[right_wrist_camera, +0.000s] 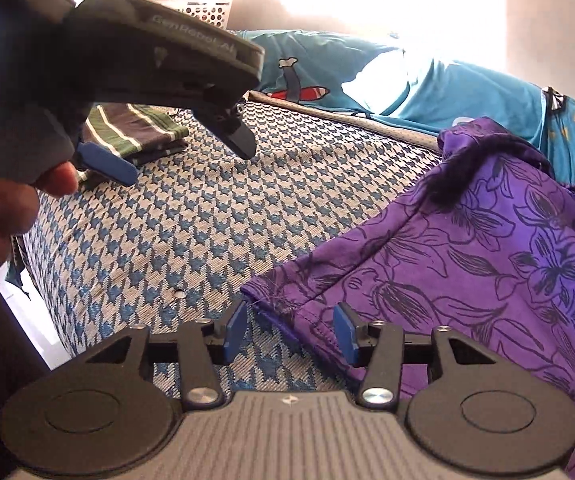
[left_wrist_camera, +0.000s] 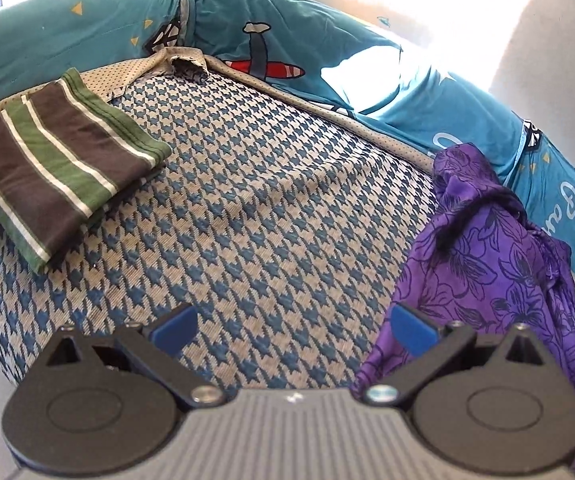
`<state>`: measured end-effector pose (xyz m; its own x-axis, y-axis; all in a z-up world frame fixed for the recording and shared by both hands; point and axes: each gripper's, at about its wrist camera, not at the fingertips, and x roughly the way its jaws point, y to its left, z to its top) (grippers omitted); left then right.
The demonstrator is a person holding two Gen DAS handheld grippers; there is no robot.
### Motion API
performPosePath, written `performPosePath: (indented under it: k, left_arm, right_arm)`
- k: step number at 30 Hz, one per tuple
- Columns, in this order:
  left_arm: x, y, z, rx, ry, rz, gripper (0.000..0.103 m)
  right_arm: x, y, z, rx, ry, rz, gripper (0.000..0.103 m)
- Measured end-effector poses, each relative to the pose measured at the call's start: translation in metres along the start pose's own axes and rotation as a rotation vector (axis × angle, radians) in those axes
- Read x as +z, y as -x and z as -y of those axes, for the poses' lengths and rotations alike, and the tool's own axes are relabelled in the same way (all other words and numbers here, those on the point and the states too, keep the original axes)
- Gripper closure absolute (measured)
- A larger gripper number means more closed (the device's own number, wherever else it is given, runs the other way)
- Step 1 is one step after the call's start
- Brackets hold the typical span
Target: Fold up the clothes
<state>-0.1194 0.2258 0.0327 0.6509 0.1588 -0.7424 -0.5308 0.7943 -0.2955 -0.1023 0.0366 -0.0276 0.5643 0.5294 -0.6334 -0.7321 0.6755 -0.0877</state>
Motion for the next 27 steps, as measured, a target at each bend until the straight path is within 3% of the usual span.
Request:
performPosePath:
  k: [5,12,18,22,27]
  left_arm:
    - [0.000,0.000,0.002,-0.019,0.004,-0.005,0.000]
    - [0.001,0.000,0.006,-0.023,0.006,0.002,0.000]
    - [0.001,0.000,0.004,-0.012,0.012,0.008,0.000]
    - [0.001,0.001,0.003,0.002,0.013,0.019,0.000]
    - [0.001,0.004,0.005,0.021,0.006,0.039,0.000]
  right_arm:
    - [0.003,-0.015,-0.010,-0.032,0.046,-0.008,0.049]
    - [0.007,-0.029,-0.006,-0.055,-0.028,-0.004,0.050]
    - [0.011,-0.032,0.007,-0.058,-0.108,-0.008,0.087]
    - [0.015,-0.022,0.016,-0.002,-0.152,0.001,0.091]
    - [0.016,-0.003,0.004,0.068,-0.084,0.009,0.091]
